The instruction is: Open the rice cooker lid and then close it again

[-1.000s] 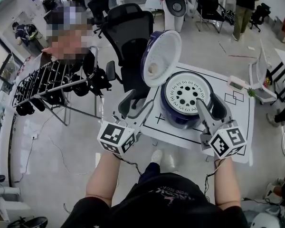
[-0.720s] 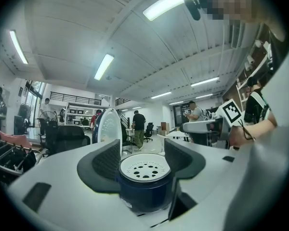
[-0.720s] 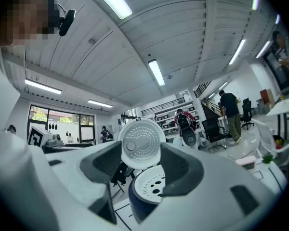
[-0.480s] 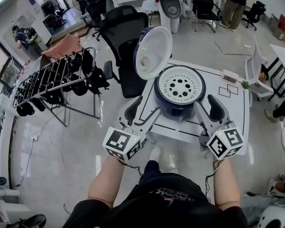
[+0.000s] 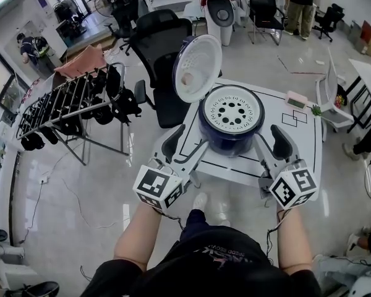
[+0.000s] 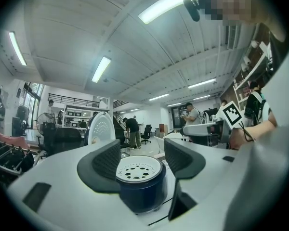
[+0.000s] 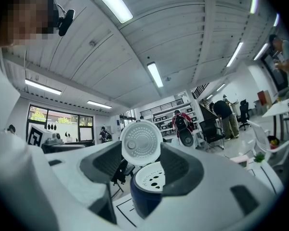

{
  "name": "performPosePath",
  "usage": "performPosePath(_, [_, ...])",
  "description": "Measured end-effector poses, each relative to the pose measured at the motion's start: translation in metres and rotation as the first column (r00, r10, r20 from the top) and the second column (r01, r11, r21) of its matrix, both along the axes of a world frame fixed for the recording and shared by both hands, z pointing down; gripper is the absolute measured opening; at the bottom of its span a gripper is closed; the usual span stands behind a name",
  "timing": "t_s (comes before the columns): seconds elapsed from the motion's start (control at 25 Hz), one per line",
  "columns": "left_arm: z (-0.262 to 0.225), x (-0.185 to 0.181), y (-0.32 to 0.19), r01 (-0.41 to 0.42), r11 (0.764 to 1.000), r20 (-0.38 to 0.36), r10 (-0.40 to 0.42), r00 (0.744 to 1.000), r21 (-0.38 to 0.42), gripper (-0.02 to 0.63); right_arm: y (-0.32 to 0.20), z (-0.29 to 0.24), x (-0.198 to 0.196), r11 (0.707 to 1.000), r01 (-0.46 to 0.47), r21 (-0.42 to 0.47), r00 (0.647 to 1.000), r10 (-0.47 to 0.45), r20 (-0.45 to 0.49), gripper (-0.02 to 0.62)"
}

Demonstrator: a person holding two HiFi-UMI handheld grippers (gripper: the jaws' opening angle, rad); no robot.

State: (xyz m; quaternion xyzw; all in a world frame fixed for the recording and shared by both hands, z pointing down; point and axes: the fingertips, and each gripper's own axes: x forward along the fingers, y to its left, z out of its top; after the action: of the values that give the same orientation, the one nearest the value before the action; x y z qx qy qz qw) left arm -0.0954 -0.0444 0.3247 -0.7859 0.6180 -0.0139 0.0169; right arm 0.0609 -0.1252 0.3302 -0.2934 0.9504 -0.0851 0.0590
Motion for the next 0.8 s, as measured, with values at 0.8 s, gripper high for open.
performPosePath(0.8, [-0.015, -0.053, -0.016, 0.063, 0.998, -0.007, -0.063, 0.998, 0.021, 0.276, -0.021, -0.001, -0.031, 1.000, 0.007, -0.014, 1.000, -0.007, -0.008, 0.241])
